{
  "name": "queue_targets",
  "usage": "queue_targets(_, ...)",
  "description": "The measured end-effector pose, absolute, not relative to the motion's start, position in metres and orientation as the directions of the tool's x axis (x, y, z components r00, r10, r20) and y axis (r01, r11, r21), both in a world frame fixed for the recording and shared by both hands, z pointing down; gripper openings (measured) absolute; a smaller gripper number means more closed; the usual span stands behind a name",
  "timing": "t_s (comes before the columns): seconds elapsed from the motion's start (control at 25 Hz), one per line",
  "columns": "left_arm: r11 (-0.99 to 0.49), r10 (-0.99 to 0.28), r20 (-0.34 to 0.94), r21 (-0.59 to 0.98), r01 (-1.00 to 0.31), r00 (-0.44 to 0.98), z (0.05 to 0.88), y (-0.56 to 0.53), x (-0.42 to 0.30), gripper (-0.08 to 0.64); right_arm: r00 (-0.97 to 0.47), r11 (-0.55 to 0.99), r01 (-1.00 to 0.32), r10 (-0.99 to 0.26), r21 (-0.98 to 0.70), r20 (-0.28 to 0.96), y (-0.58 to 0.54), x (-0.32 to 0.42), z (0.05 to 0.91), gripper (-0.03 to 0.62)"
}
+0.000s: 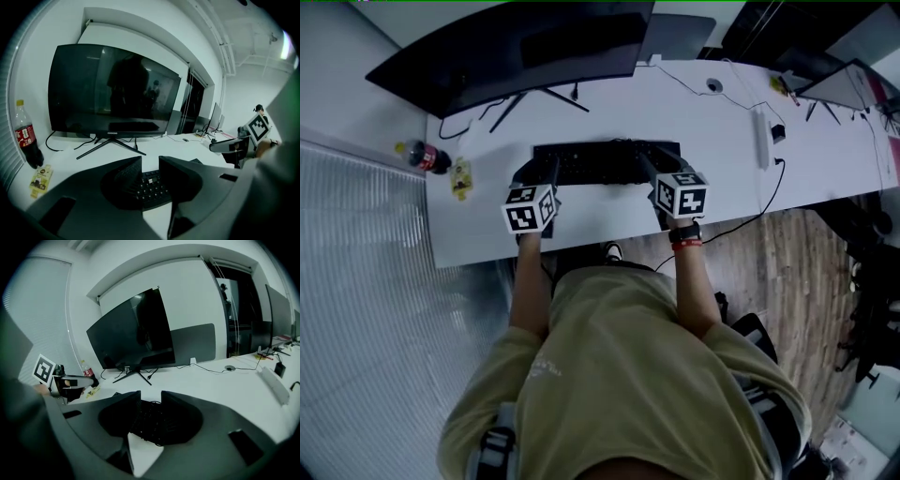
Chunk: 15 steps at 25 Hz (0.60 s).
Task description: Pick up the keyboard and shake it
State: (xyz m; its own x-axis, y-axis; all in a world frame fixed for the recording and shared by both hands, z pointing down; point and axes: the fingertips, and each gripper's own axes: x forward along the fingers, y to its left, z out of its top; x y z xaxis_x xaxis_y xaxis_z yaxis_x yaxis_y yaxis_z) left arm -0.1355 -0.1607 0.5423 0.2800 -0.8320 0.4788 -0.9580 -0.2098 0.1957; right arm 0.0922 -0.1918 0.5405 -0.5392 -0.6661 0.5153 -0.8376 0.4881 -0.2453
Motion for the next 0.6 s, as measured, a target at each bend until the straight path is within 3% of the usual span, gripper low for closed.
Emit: queue_targets(0.6,-0.196,-0.738,0.611,0.211,-0.958,0.286,0.617,-0.204,-0.171,0.257,-0.461,0.423,-0.879,-0.642,-0.218,0.612,-0.232,0.114,0.602,0.243)
